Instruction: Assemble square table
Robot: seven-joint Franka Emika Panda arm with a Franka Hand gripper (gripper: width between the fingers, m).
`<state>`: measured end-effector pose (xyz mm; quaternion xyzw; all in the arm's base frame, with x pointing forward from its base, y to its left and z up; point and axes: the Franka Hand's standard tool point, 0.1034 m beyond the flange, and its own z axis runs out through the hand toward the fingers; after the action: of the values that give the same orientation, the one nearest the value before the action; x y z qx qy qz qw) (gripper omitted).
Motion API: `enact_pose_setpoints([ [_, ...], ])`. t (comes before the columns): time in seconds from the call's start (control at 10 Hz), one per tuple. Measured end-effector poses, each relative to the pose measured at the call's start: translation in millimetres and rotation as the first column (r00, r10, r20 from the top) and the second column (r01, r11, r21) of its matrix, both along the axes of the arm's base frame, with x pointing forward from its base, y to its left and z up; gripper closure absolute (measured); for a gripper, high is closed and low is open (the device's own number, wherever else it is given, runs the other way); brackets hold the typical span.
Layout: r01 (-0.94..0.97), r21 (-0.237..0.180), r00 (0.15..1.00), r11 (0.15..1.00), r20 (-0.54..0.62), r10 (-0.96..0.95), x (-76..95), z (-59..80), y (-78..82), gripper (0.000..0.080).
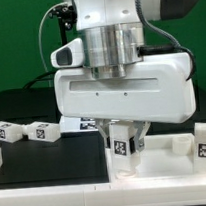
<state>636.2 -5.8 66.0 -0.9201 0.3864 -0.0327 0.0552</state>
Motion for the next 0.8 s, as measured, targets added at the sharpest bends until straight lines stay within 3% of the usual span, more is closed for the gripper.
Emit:
enact_pose_setpoints([
  [0.2, 0.321, 0.072, 0.947, 0.944, -0.023, -0.32, -1.2, -0.9, -2.3, 0.0524],
  [0.4, 0.458, 0.082, 0.889, 0.885, -0.034, -0.457, -2.4, -1.1, -2.7, 0.0524],
  [0.6, 0.442, 0.08, 0.897, 0.893, -0.031, -0.441, -2.4, -1.1, -2.8, 0.0524],
  [0.7, 0.429, 0.079, 0.903, 0.9, -0.029, -0.428, -2.0, -1.2, -2.5, 0.0434],
  [0.8, 0.265, 0.056, 0.964, 0.963, -0.011, -0.265, -0.2, 0.8, -0.1, 0.0434],
])
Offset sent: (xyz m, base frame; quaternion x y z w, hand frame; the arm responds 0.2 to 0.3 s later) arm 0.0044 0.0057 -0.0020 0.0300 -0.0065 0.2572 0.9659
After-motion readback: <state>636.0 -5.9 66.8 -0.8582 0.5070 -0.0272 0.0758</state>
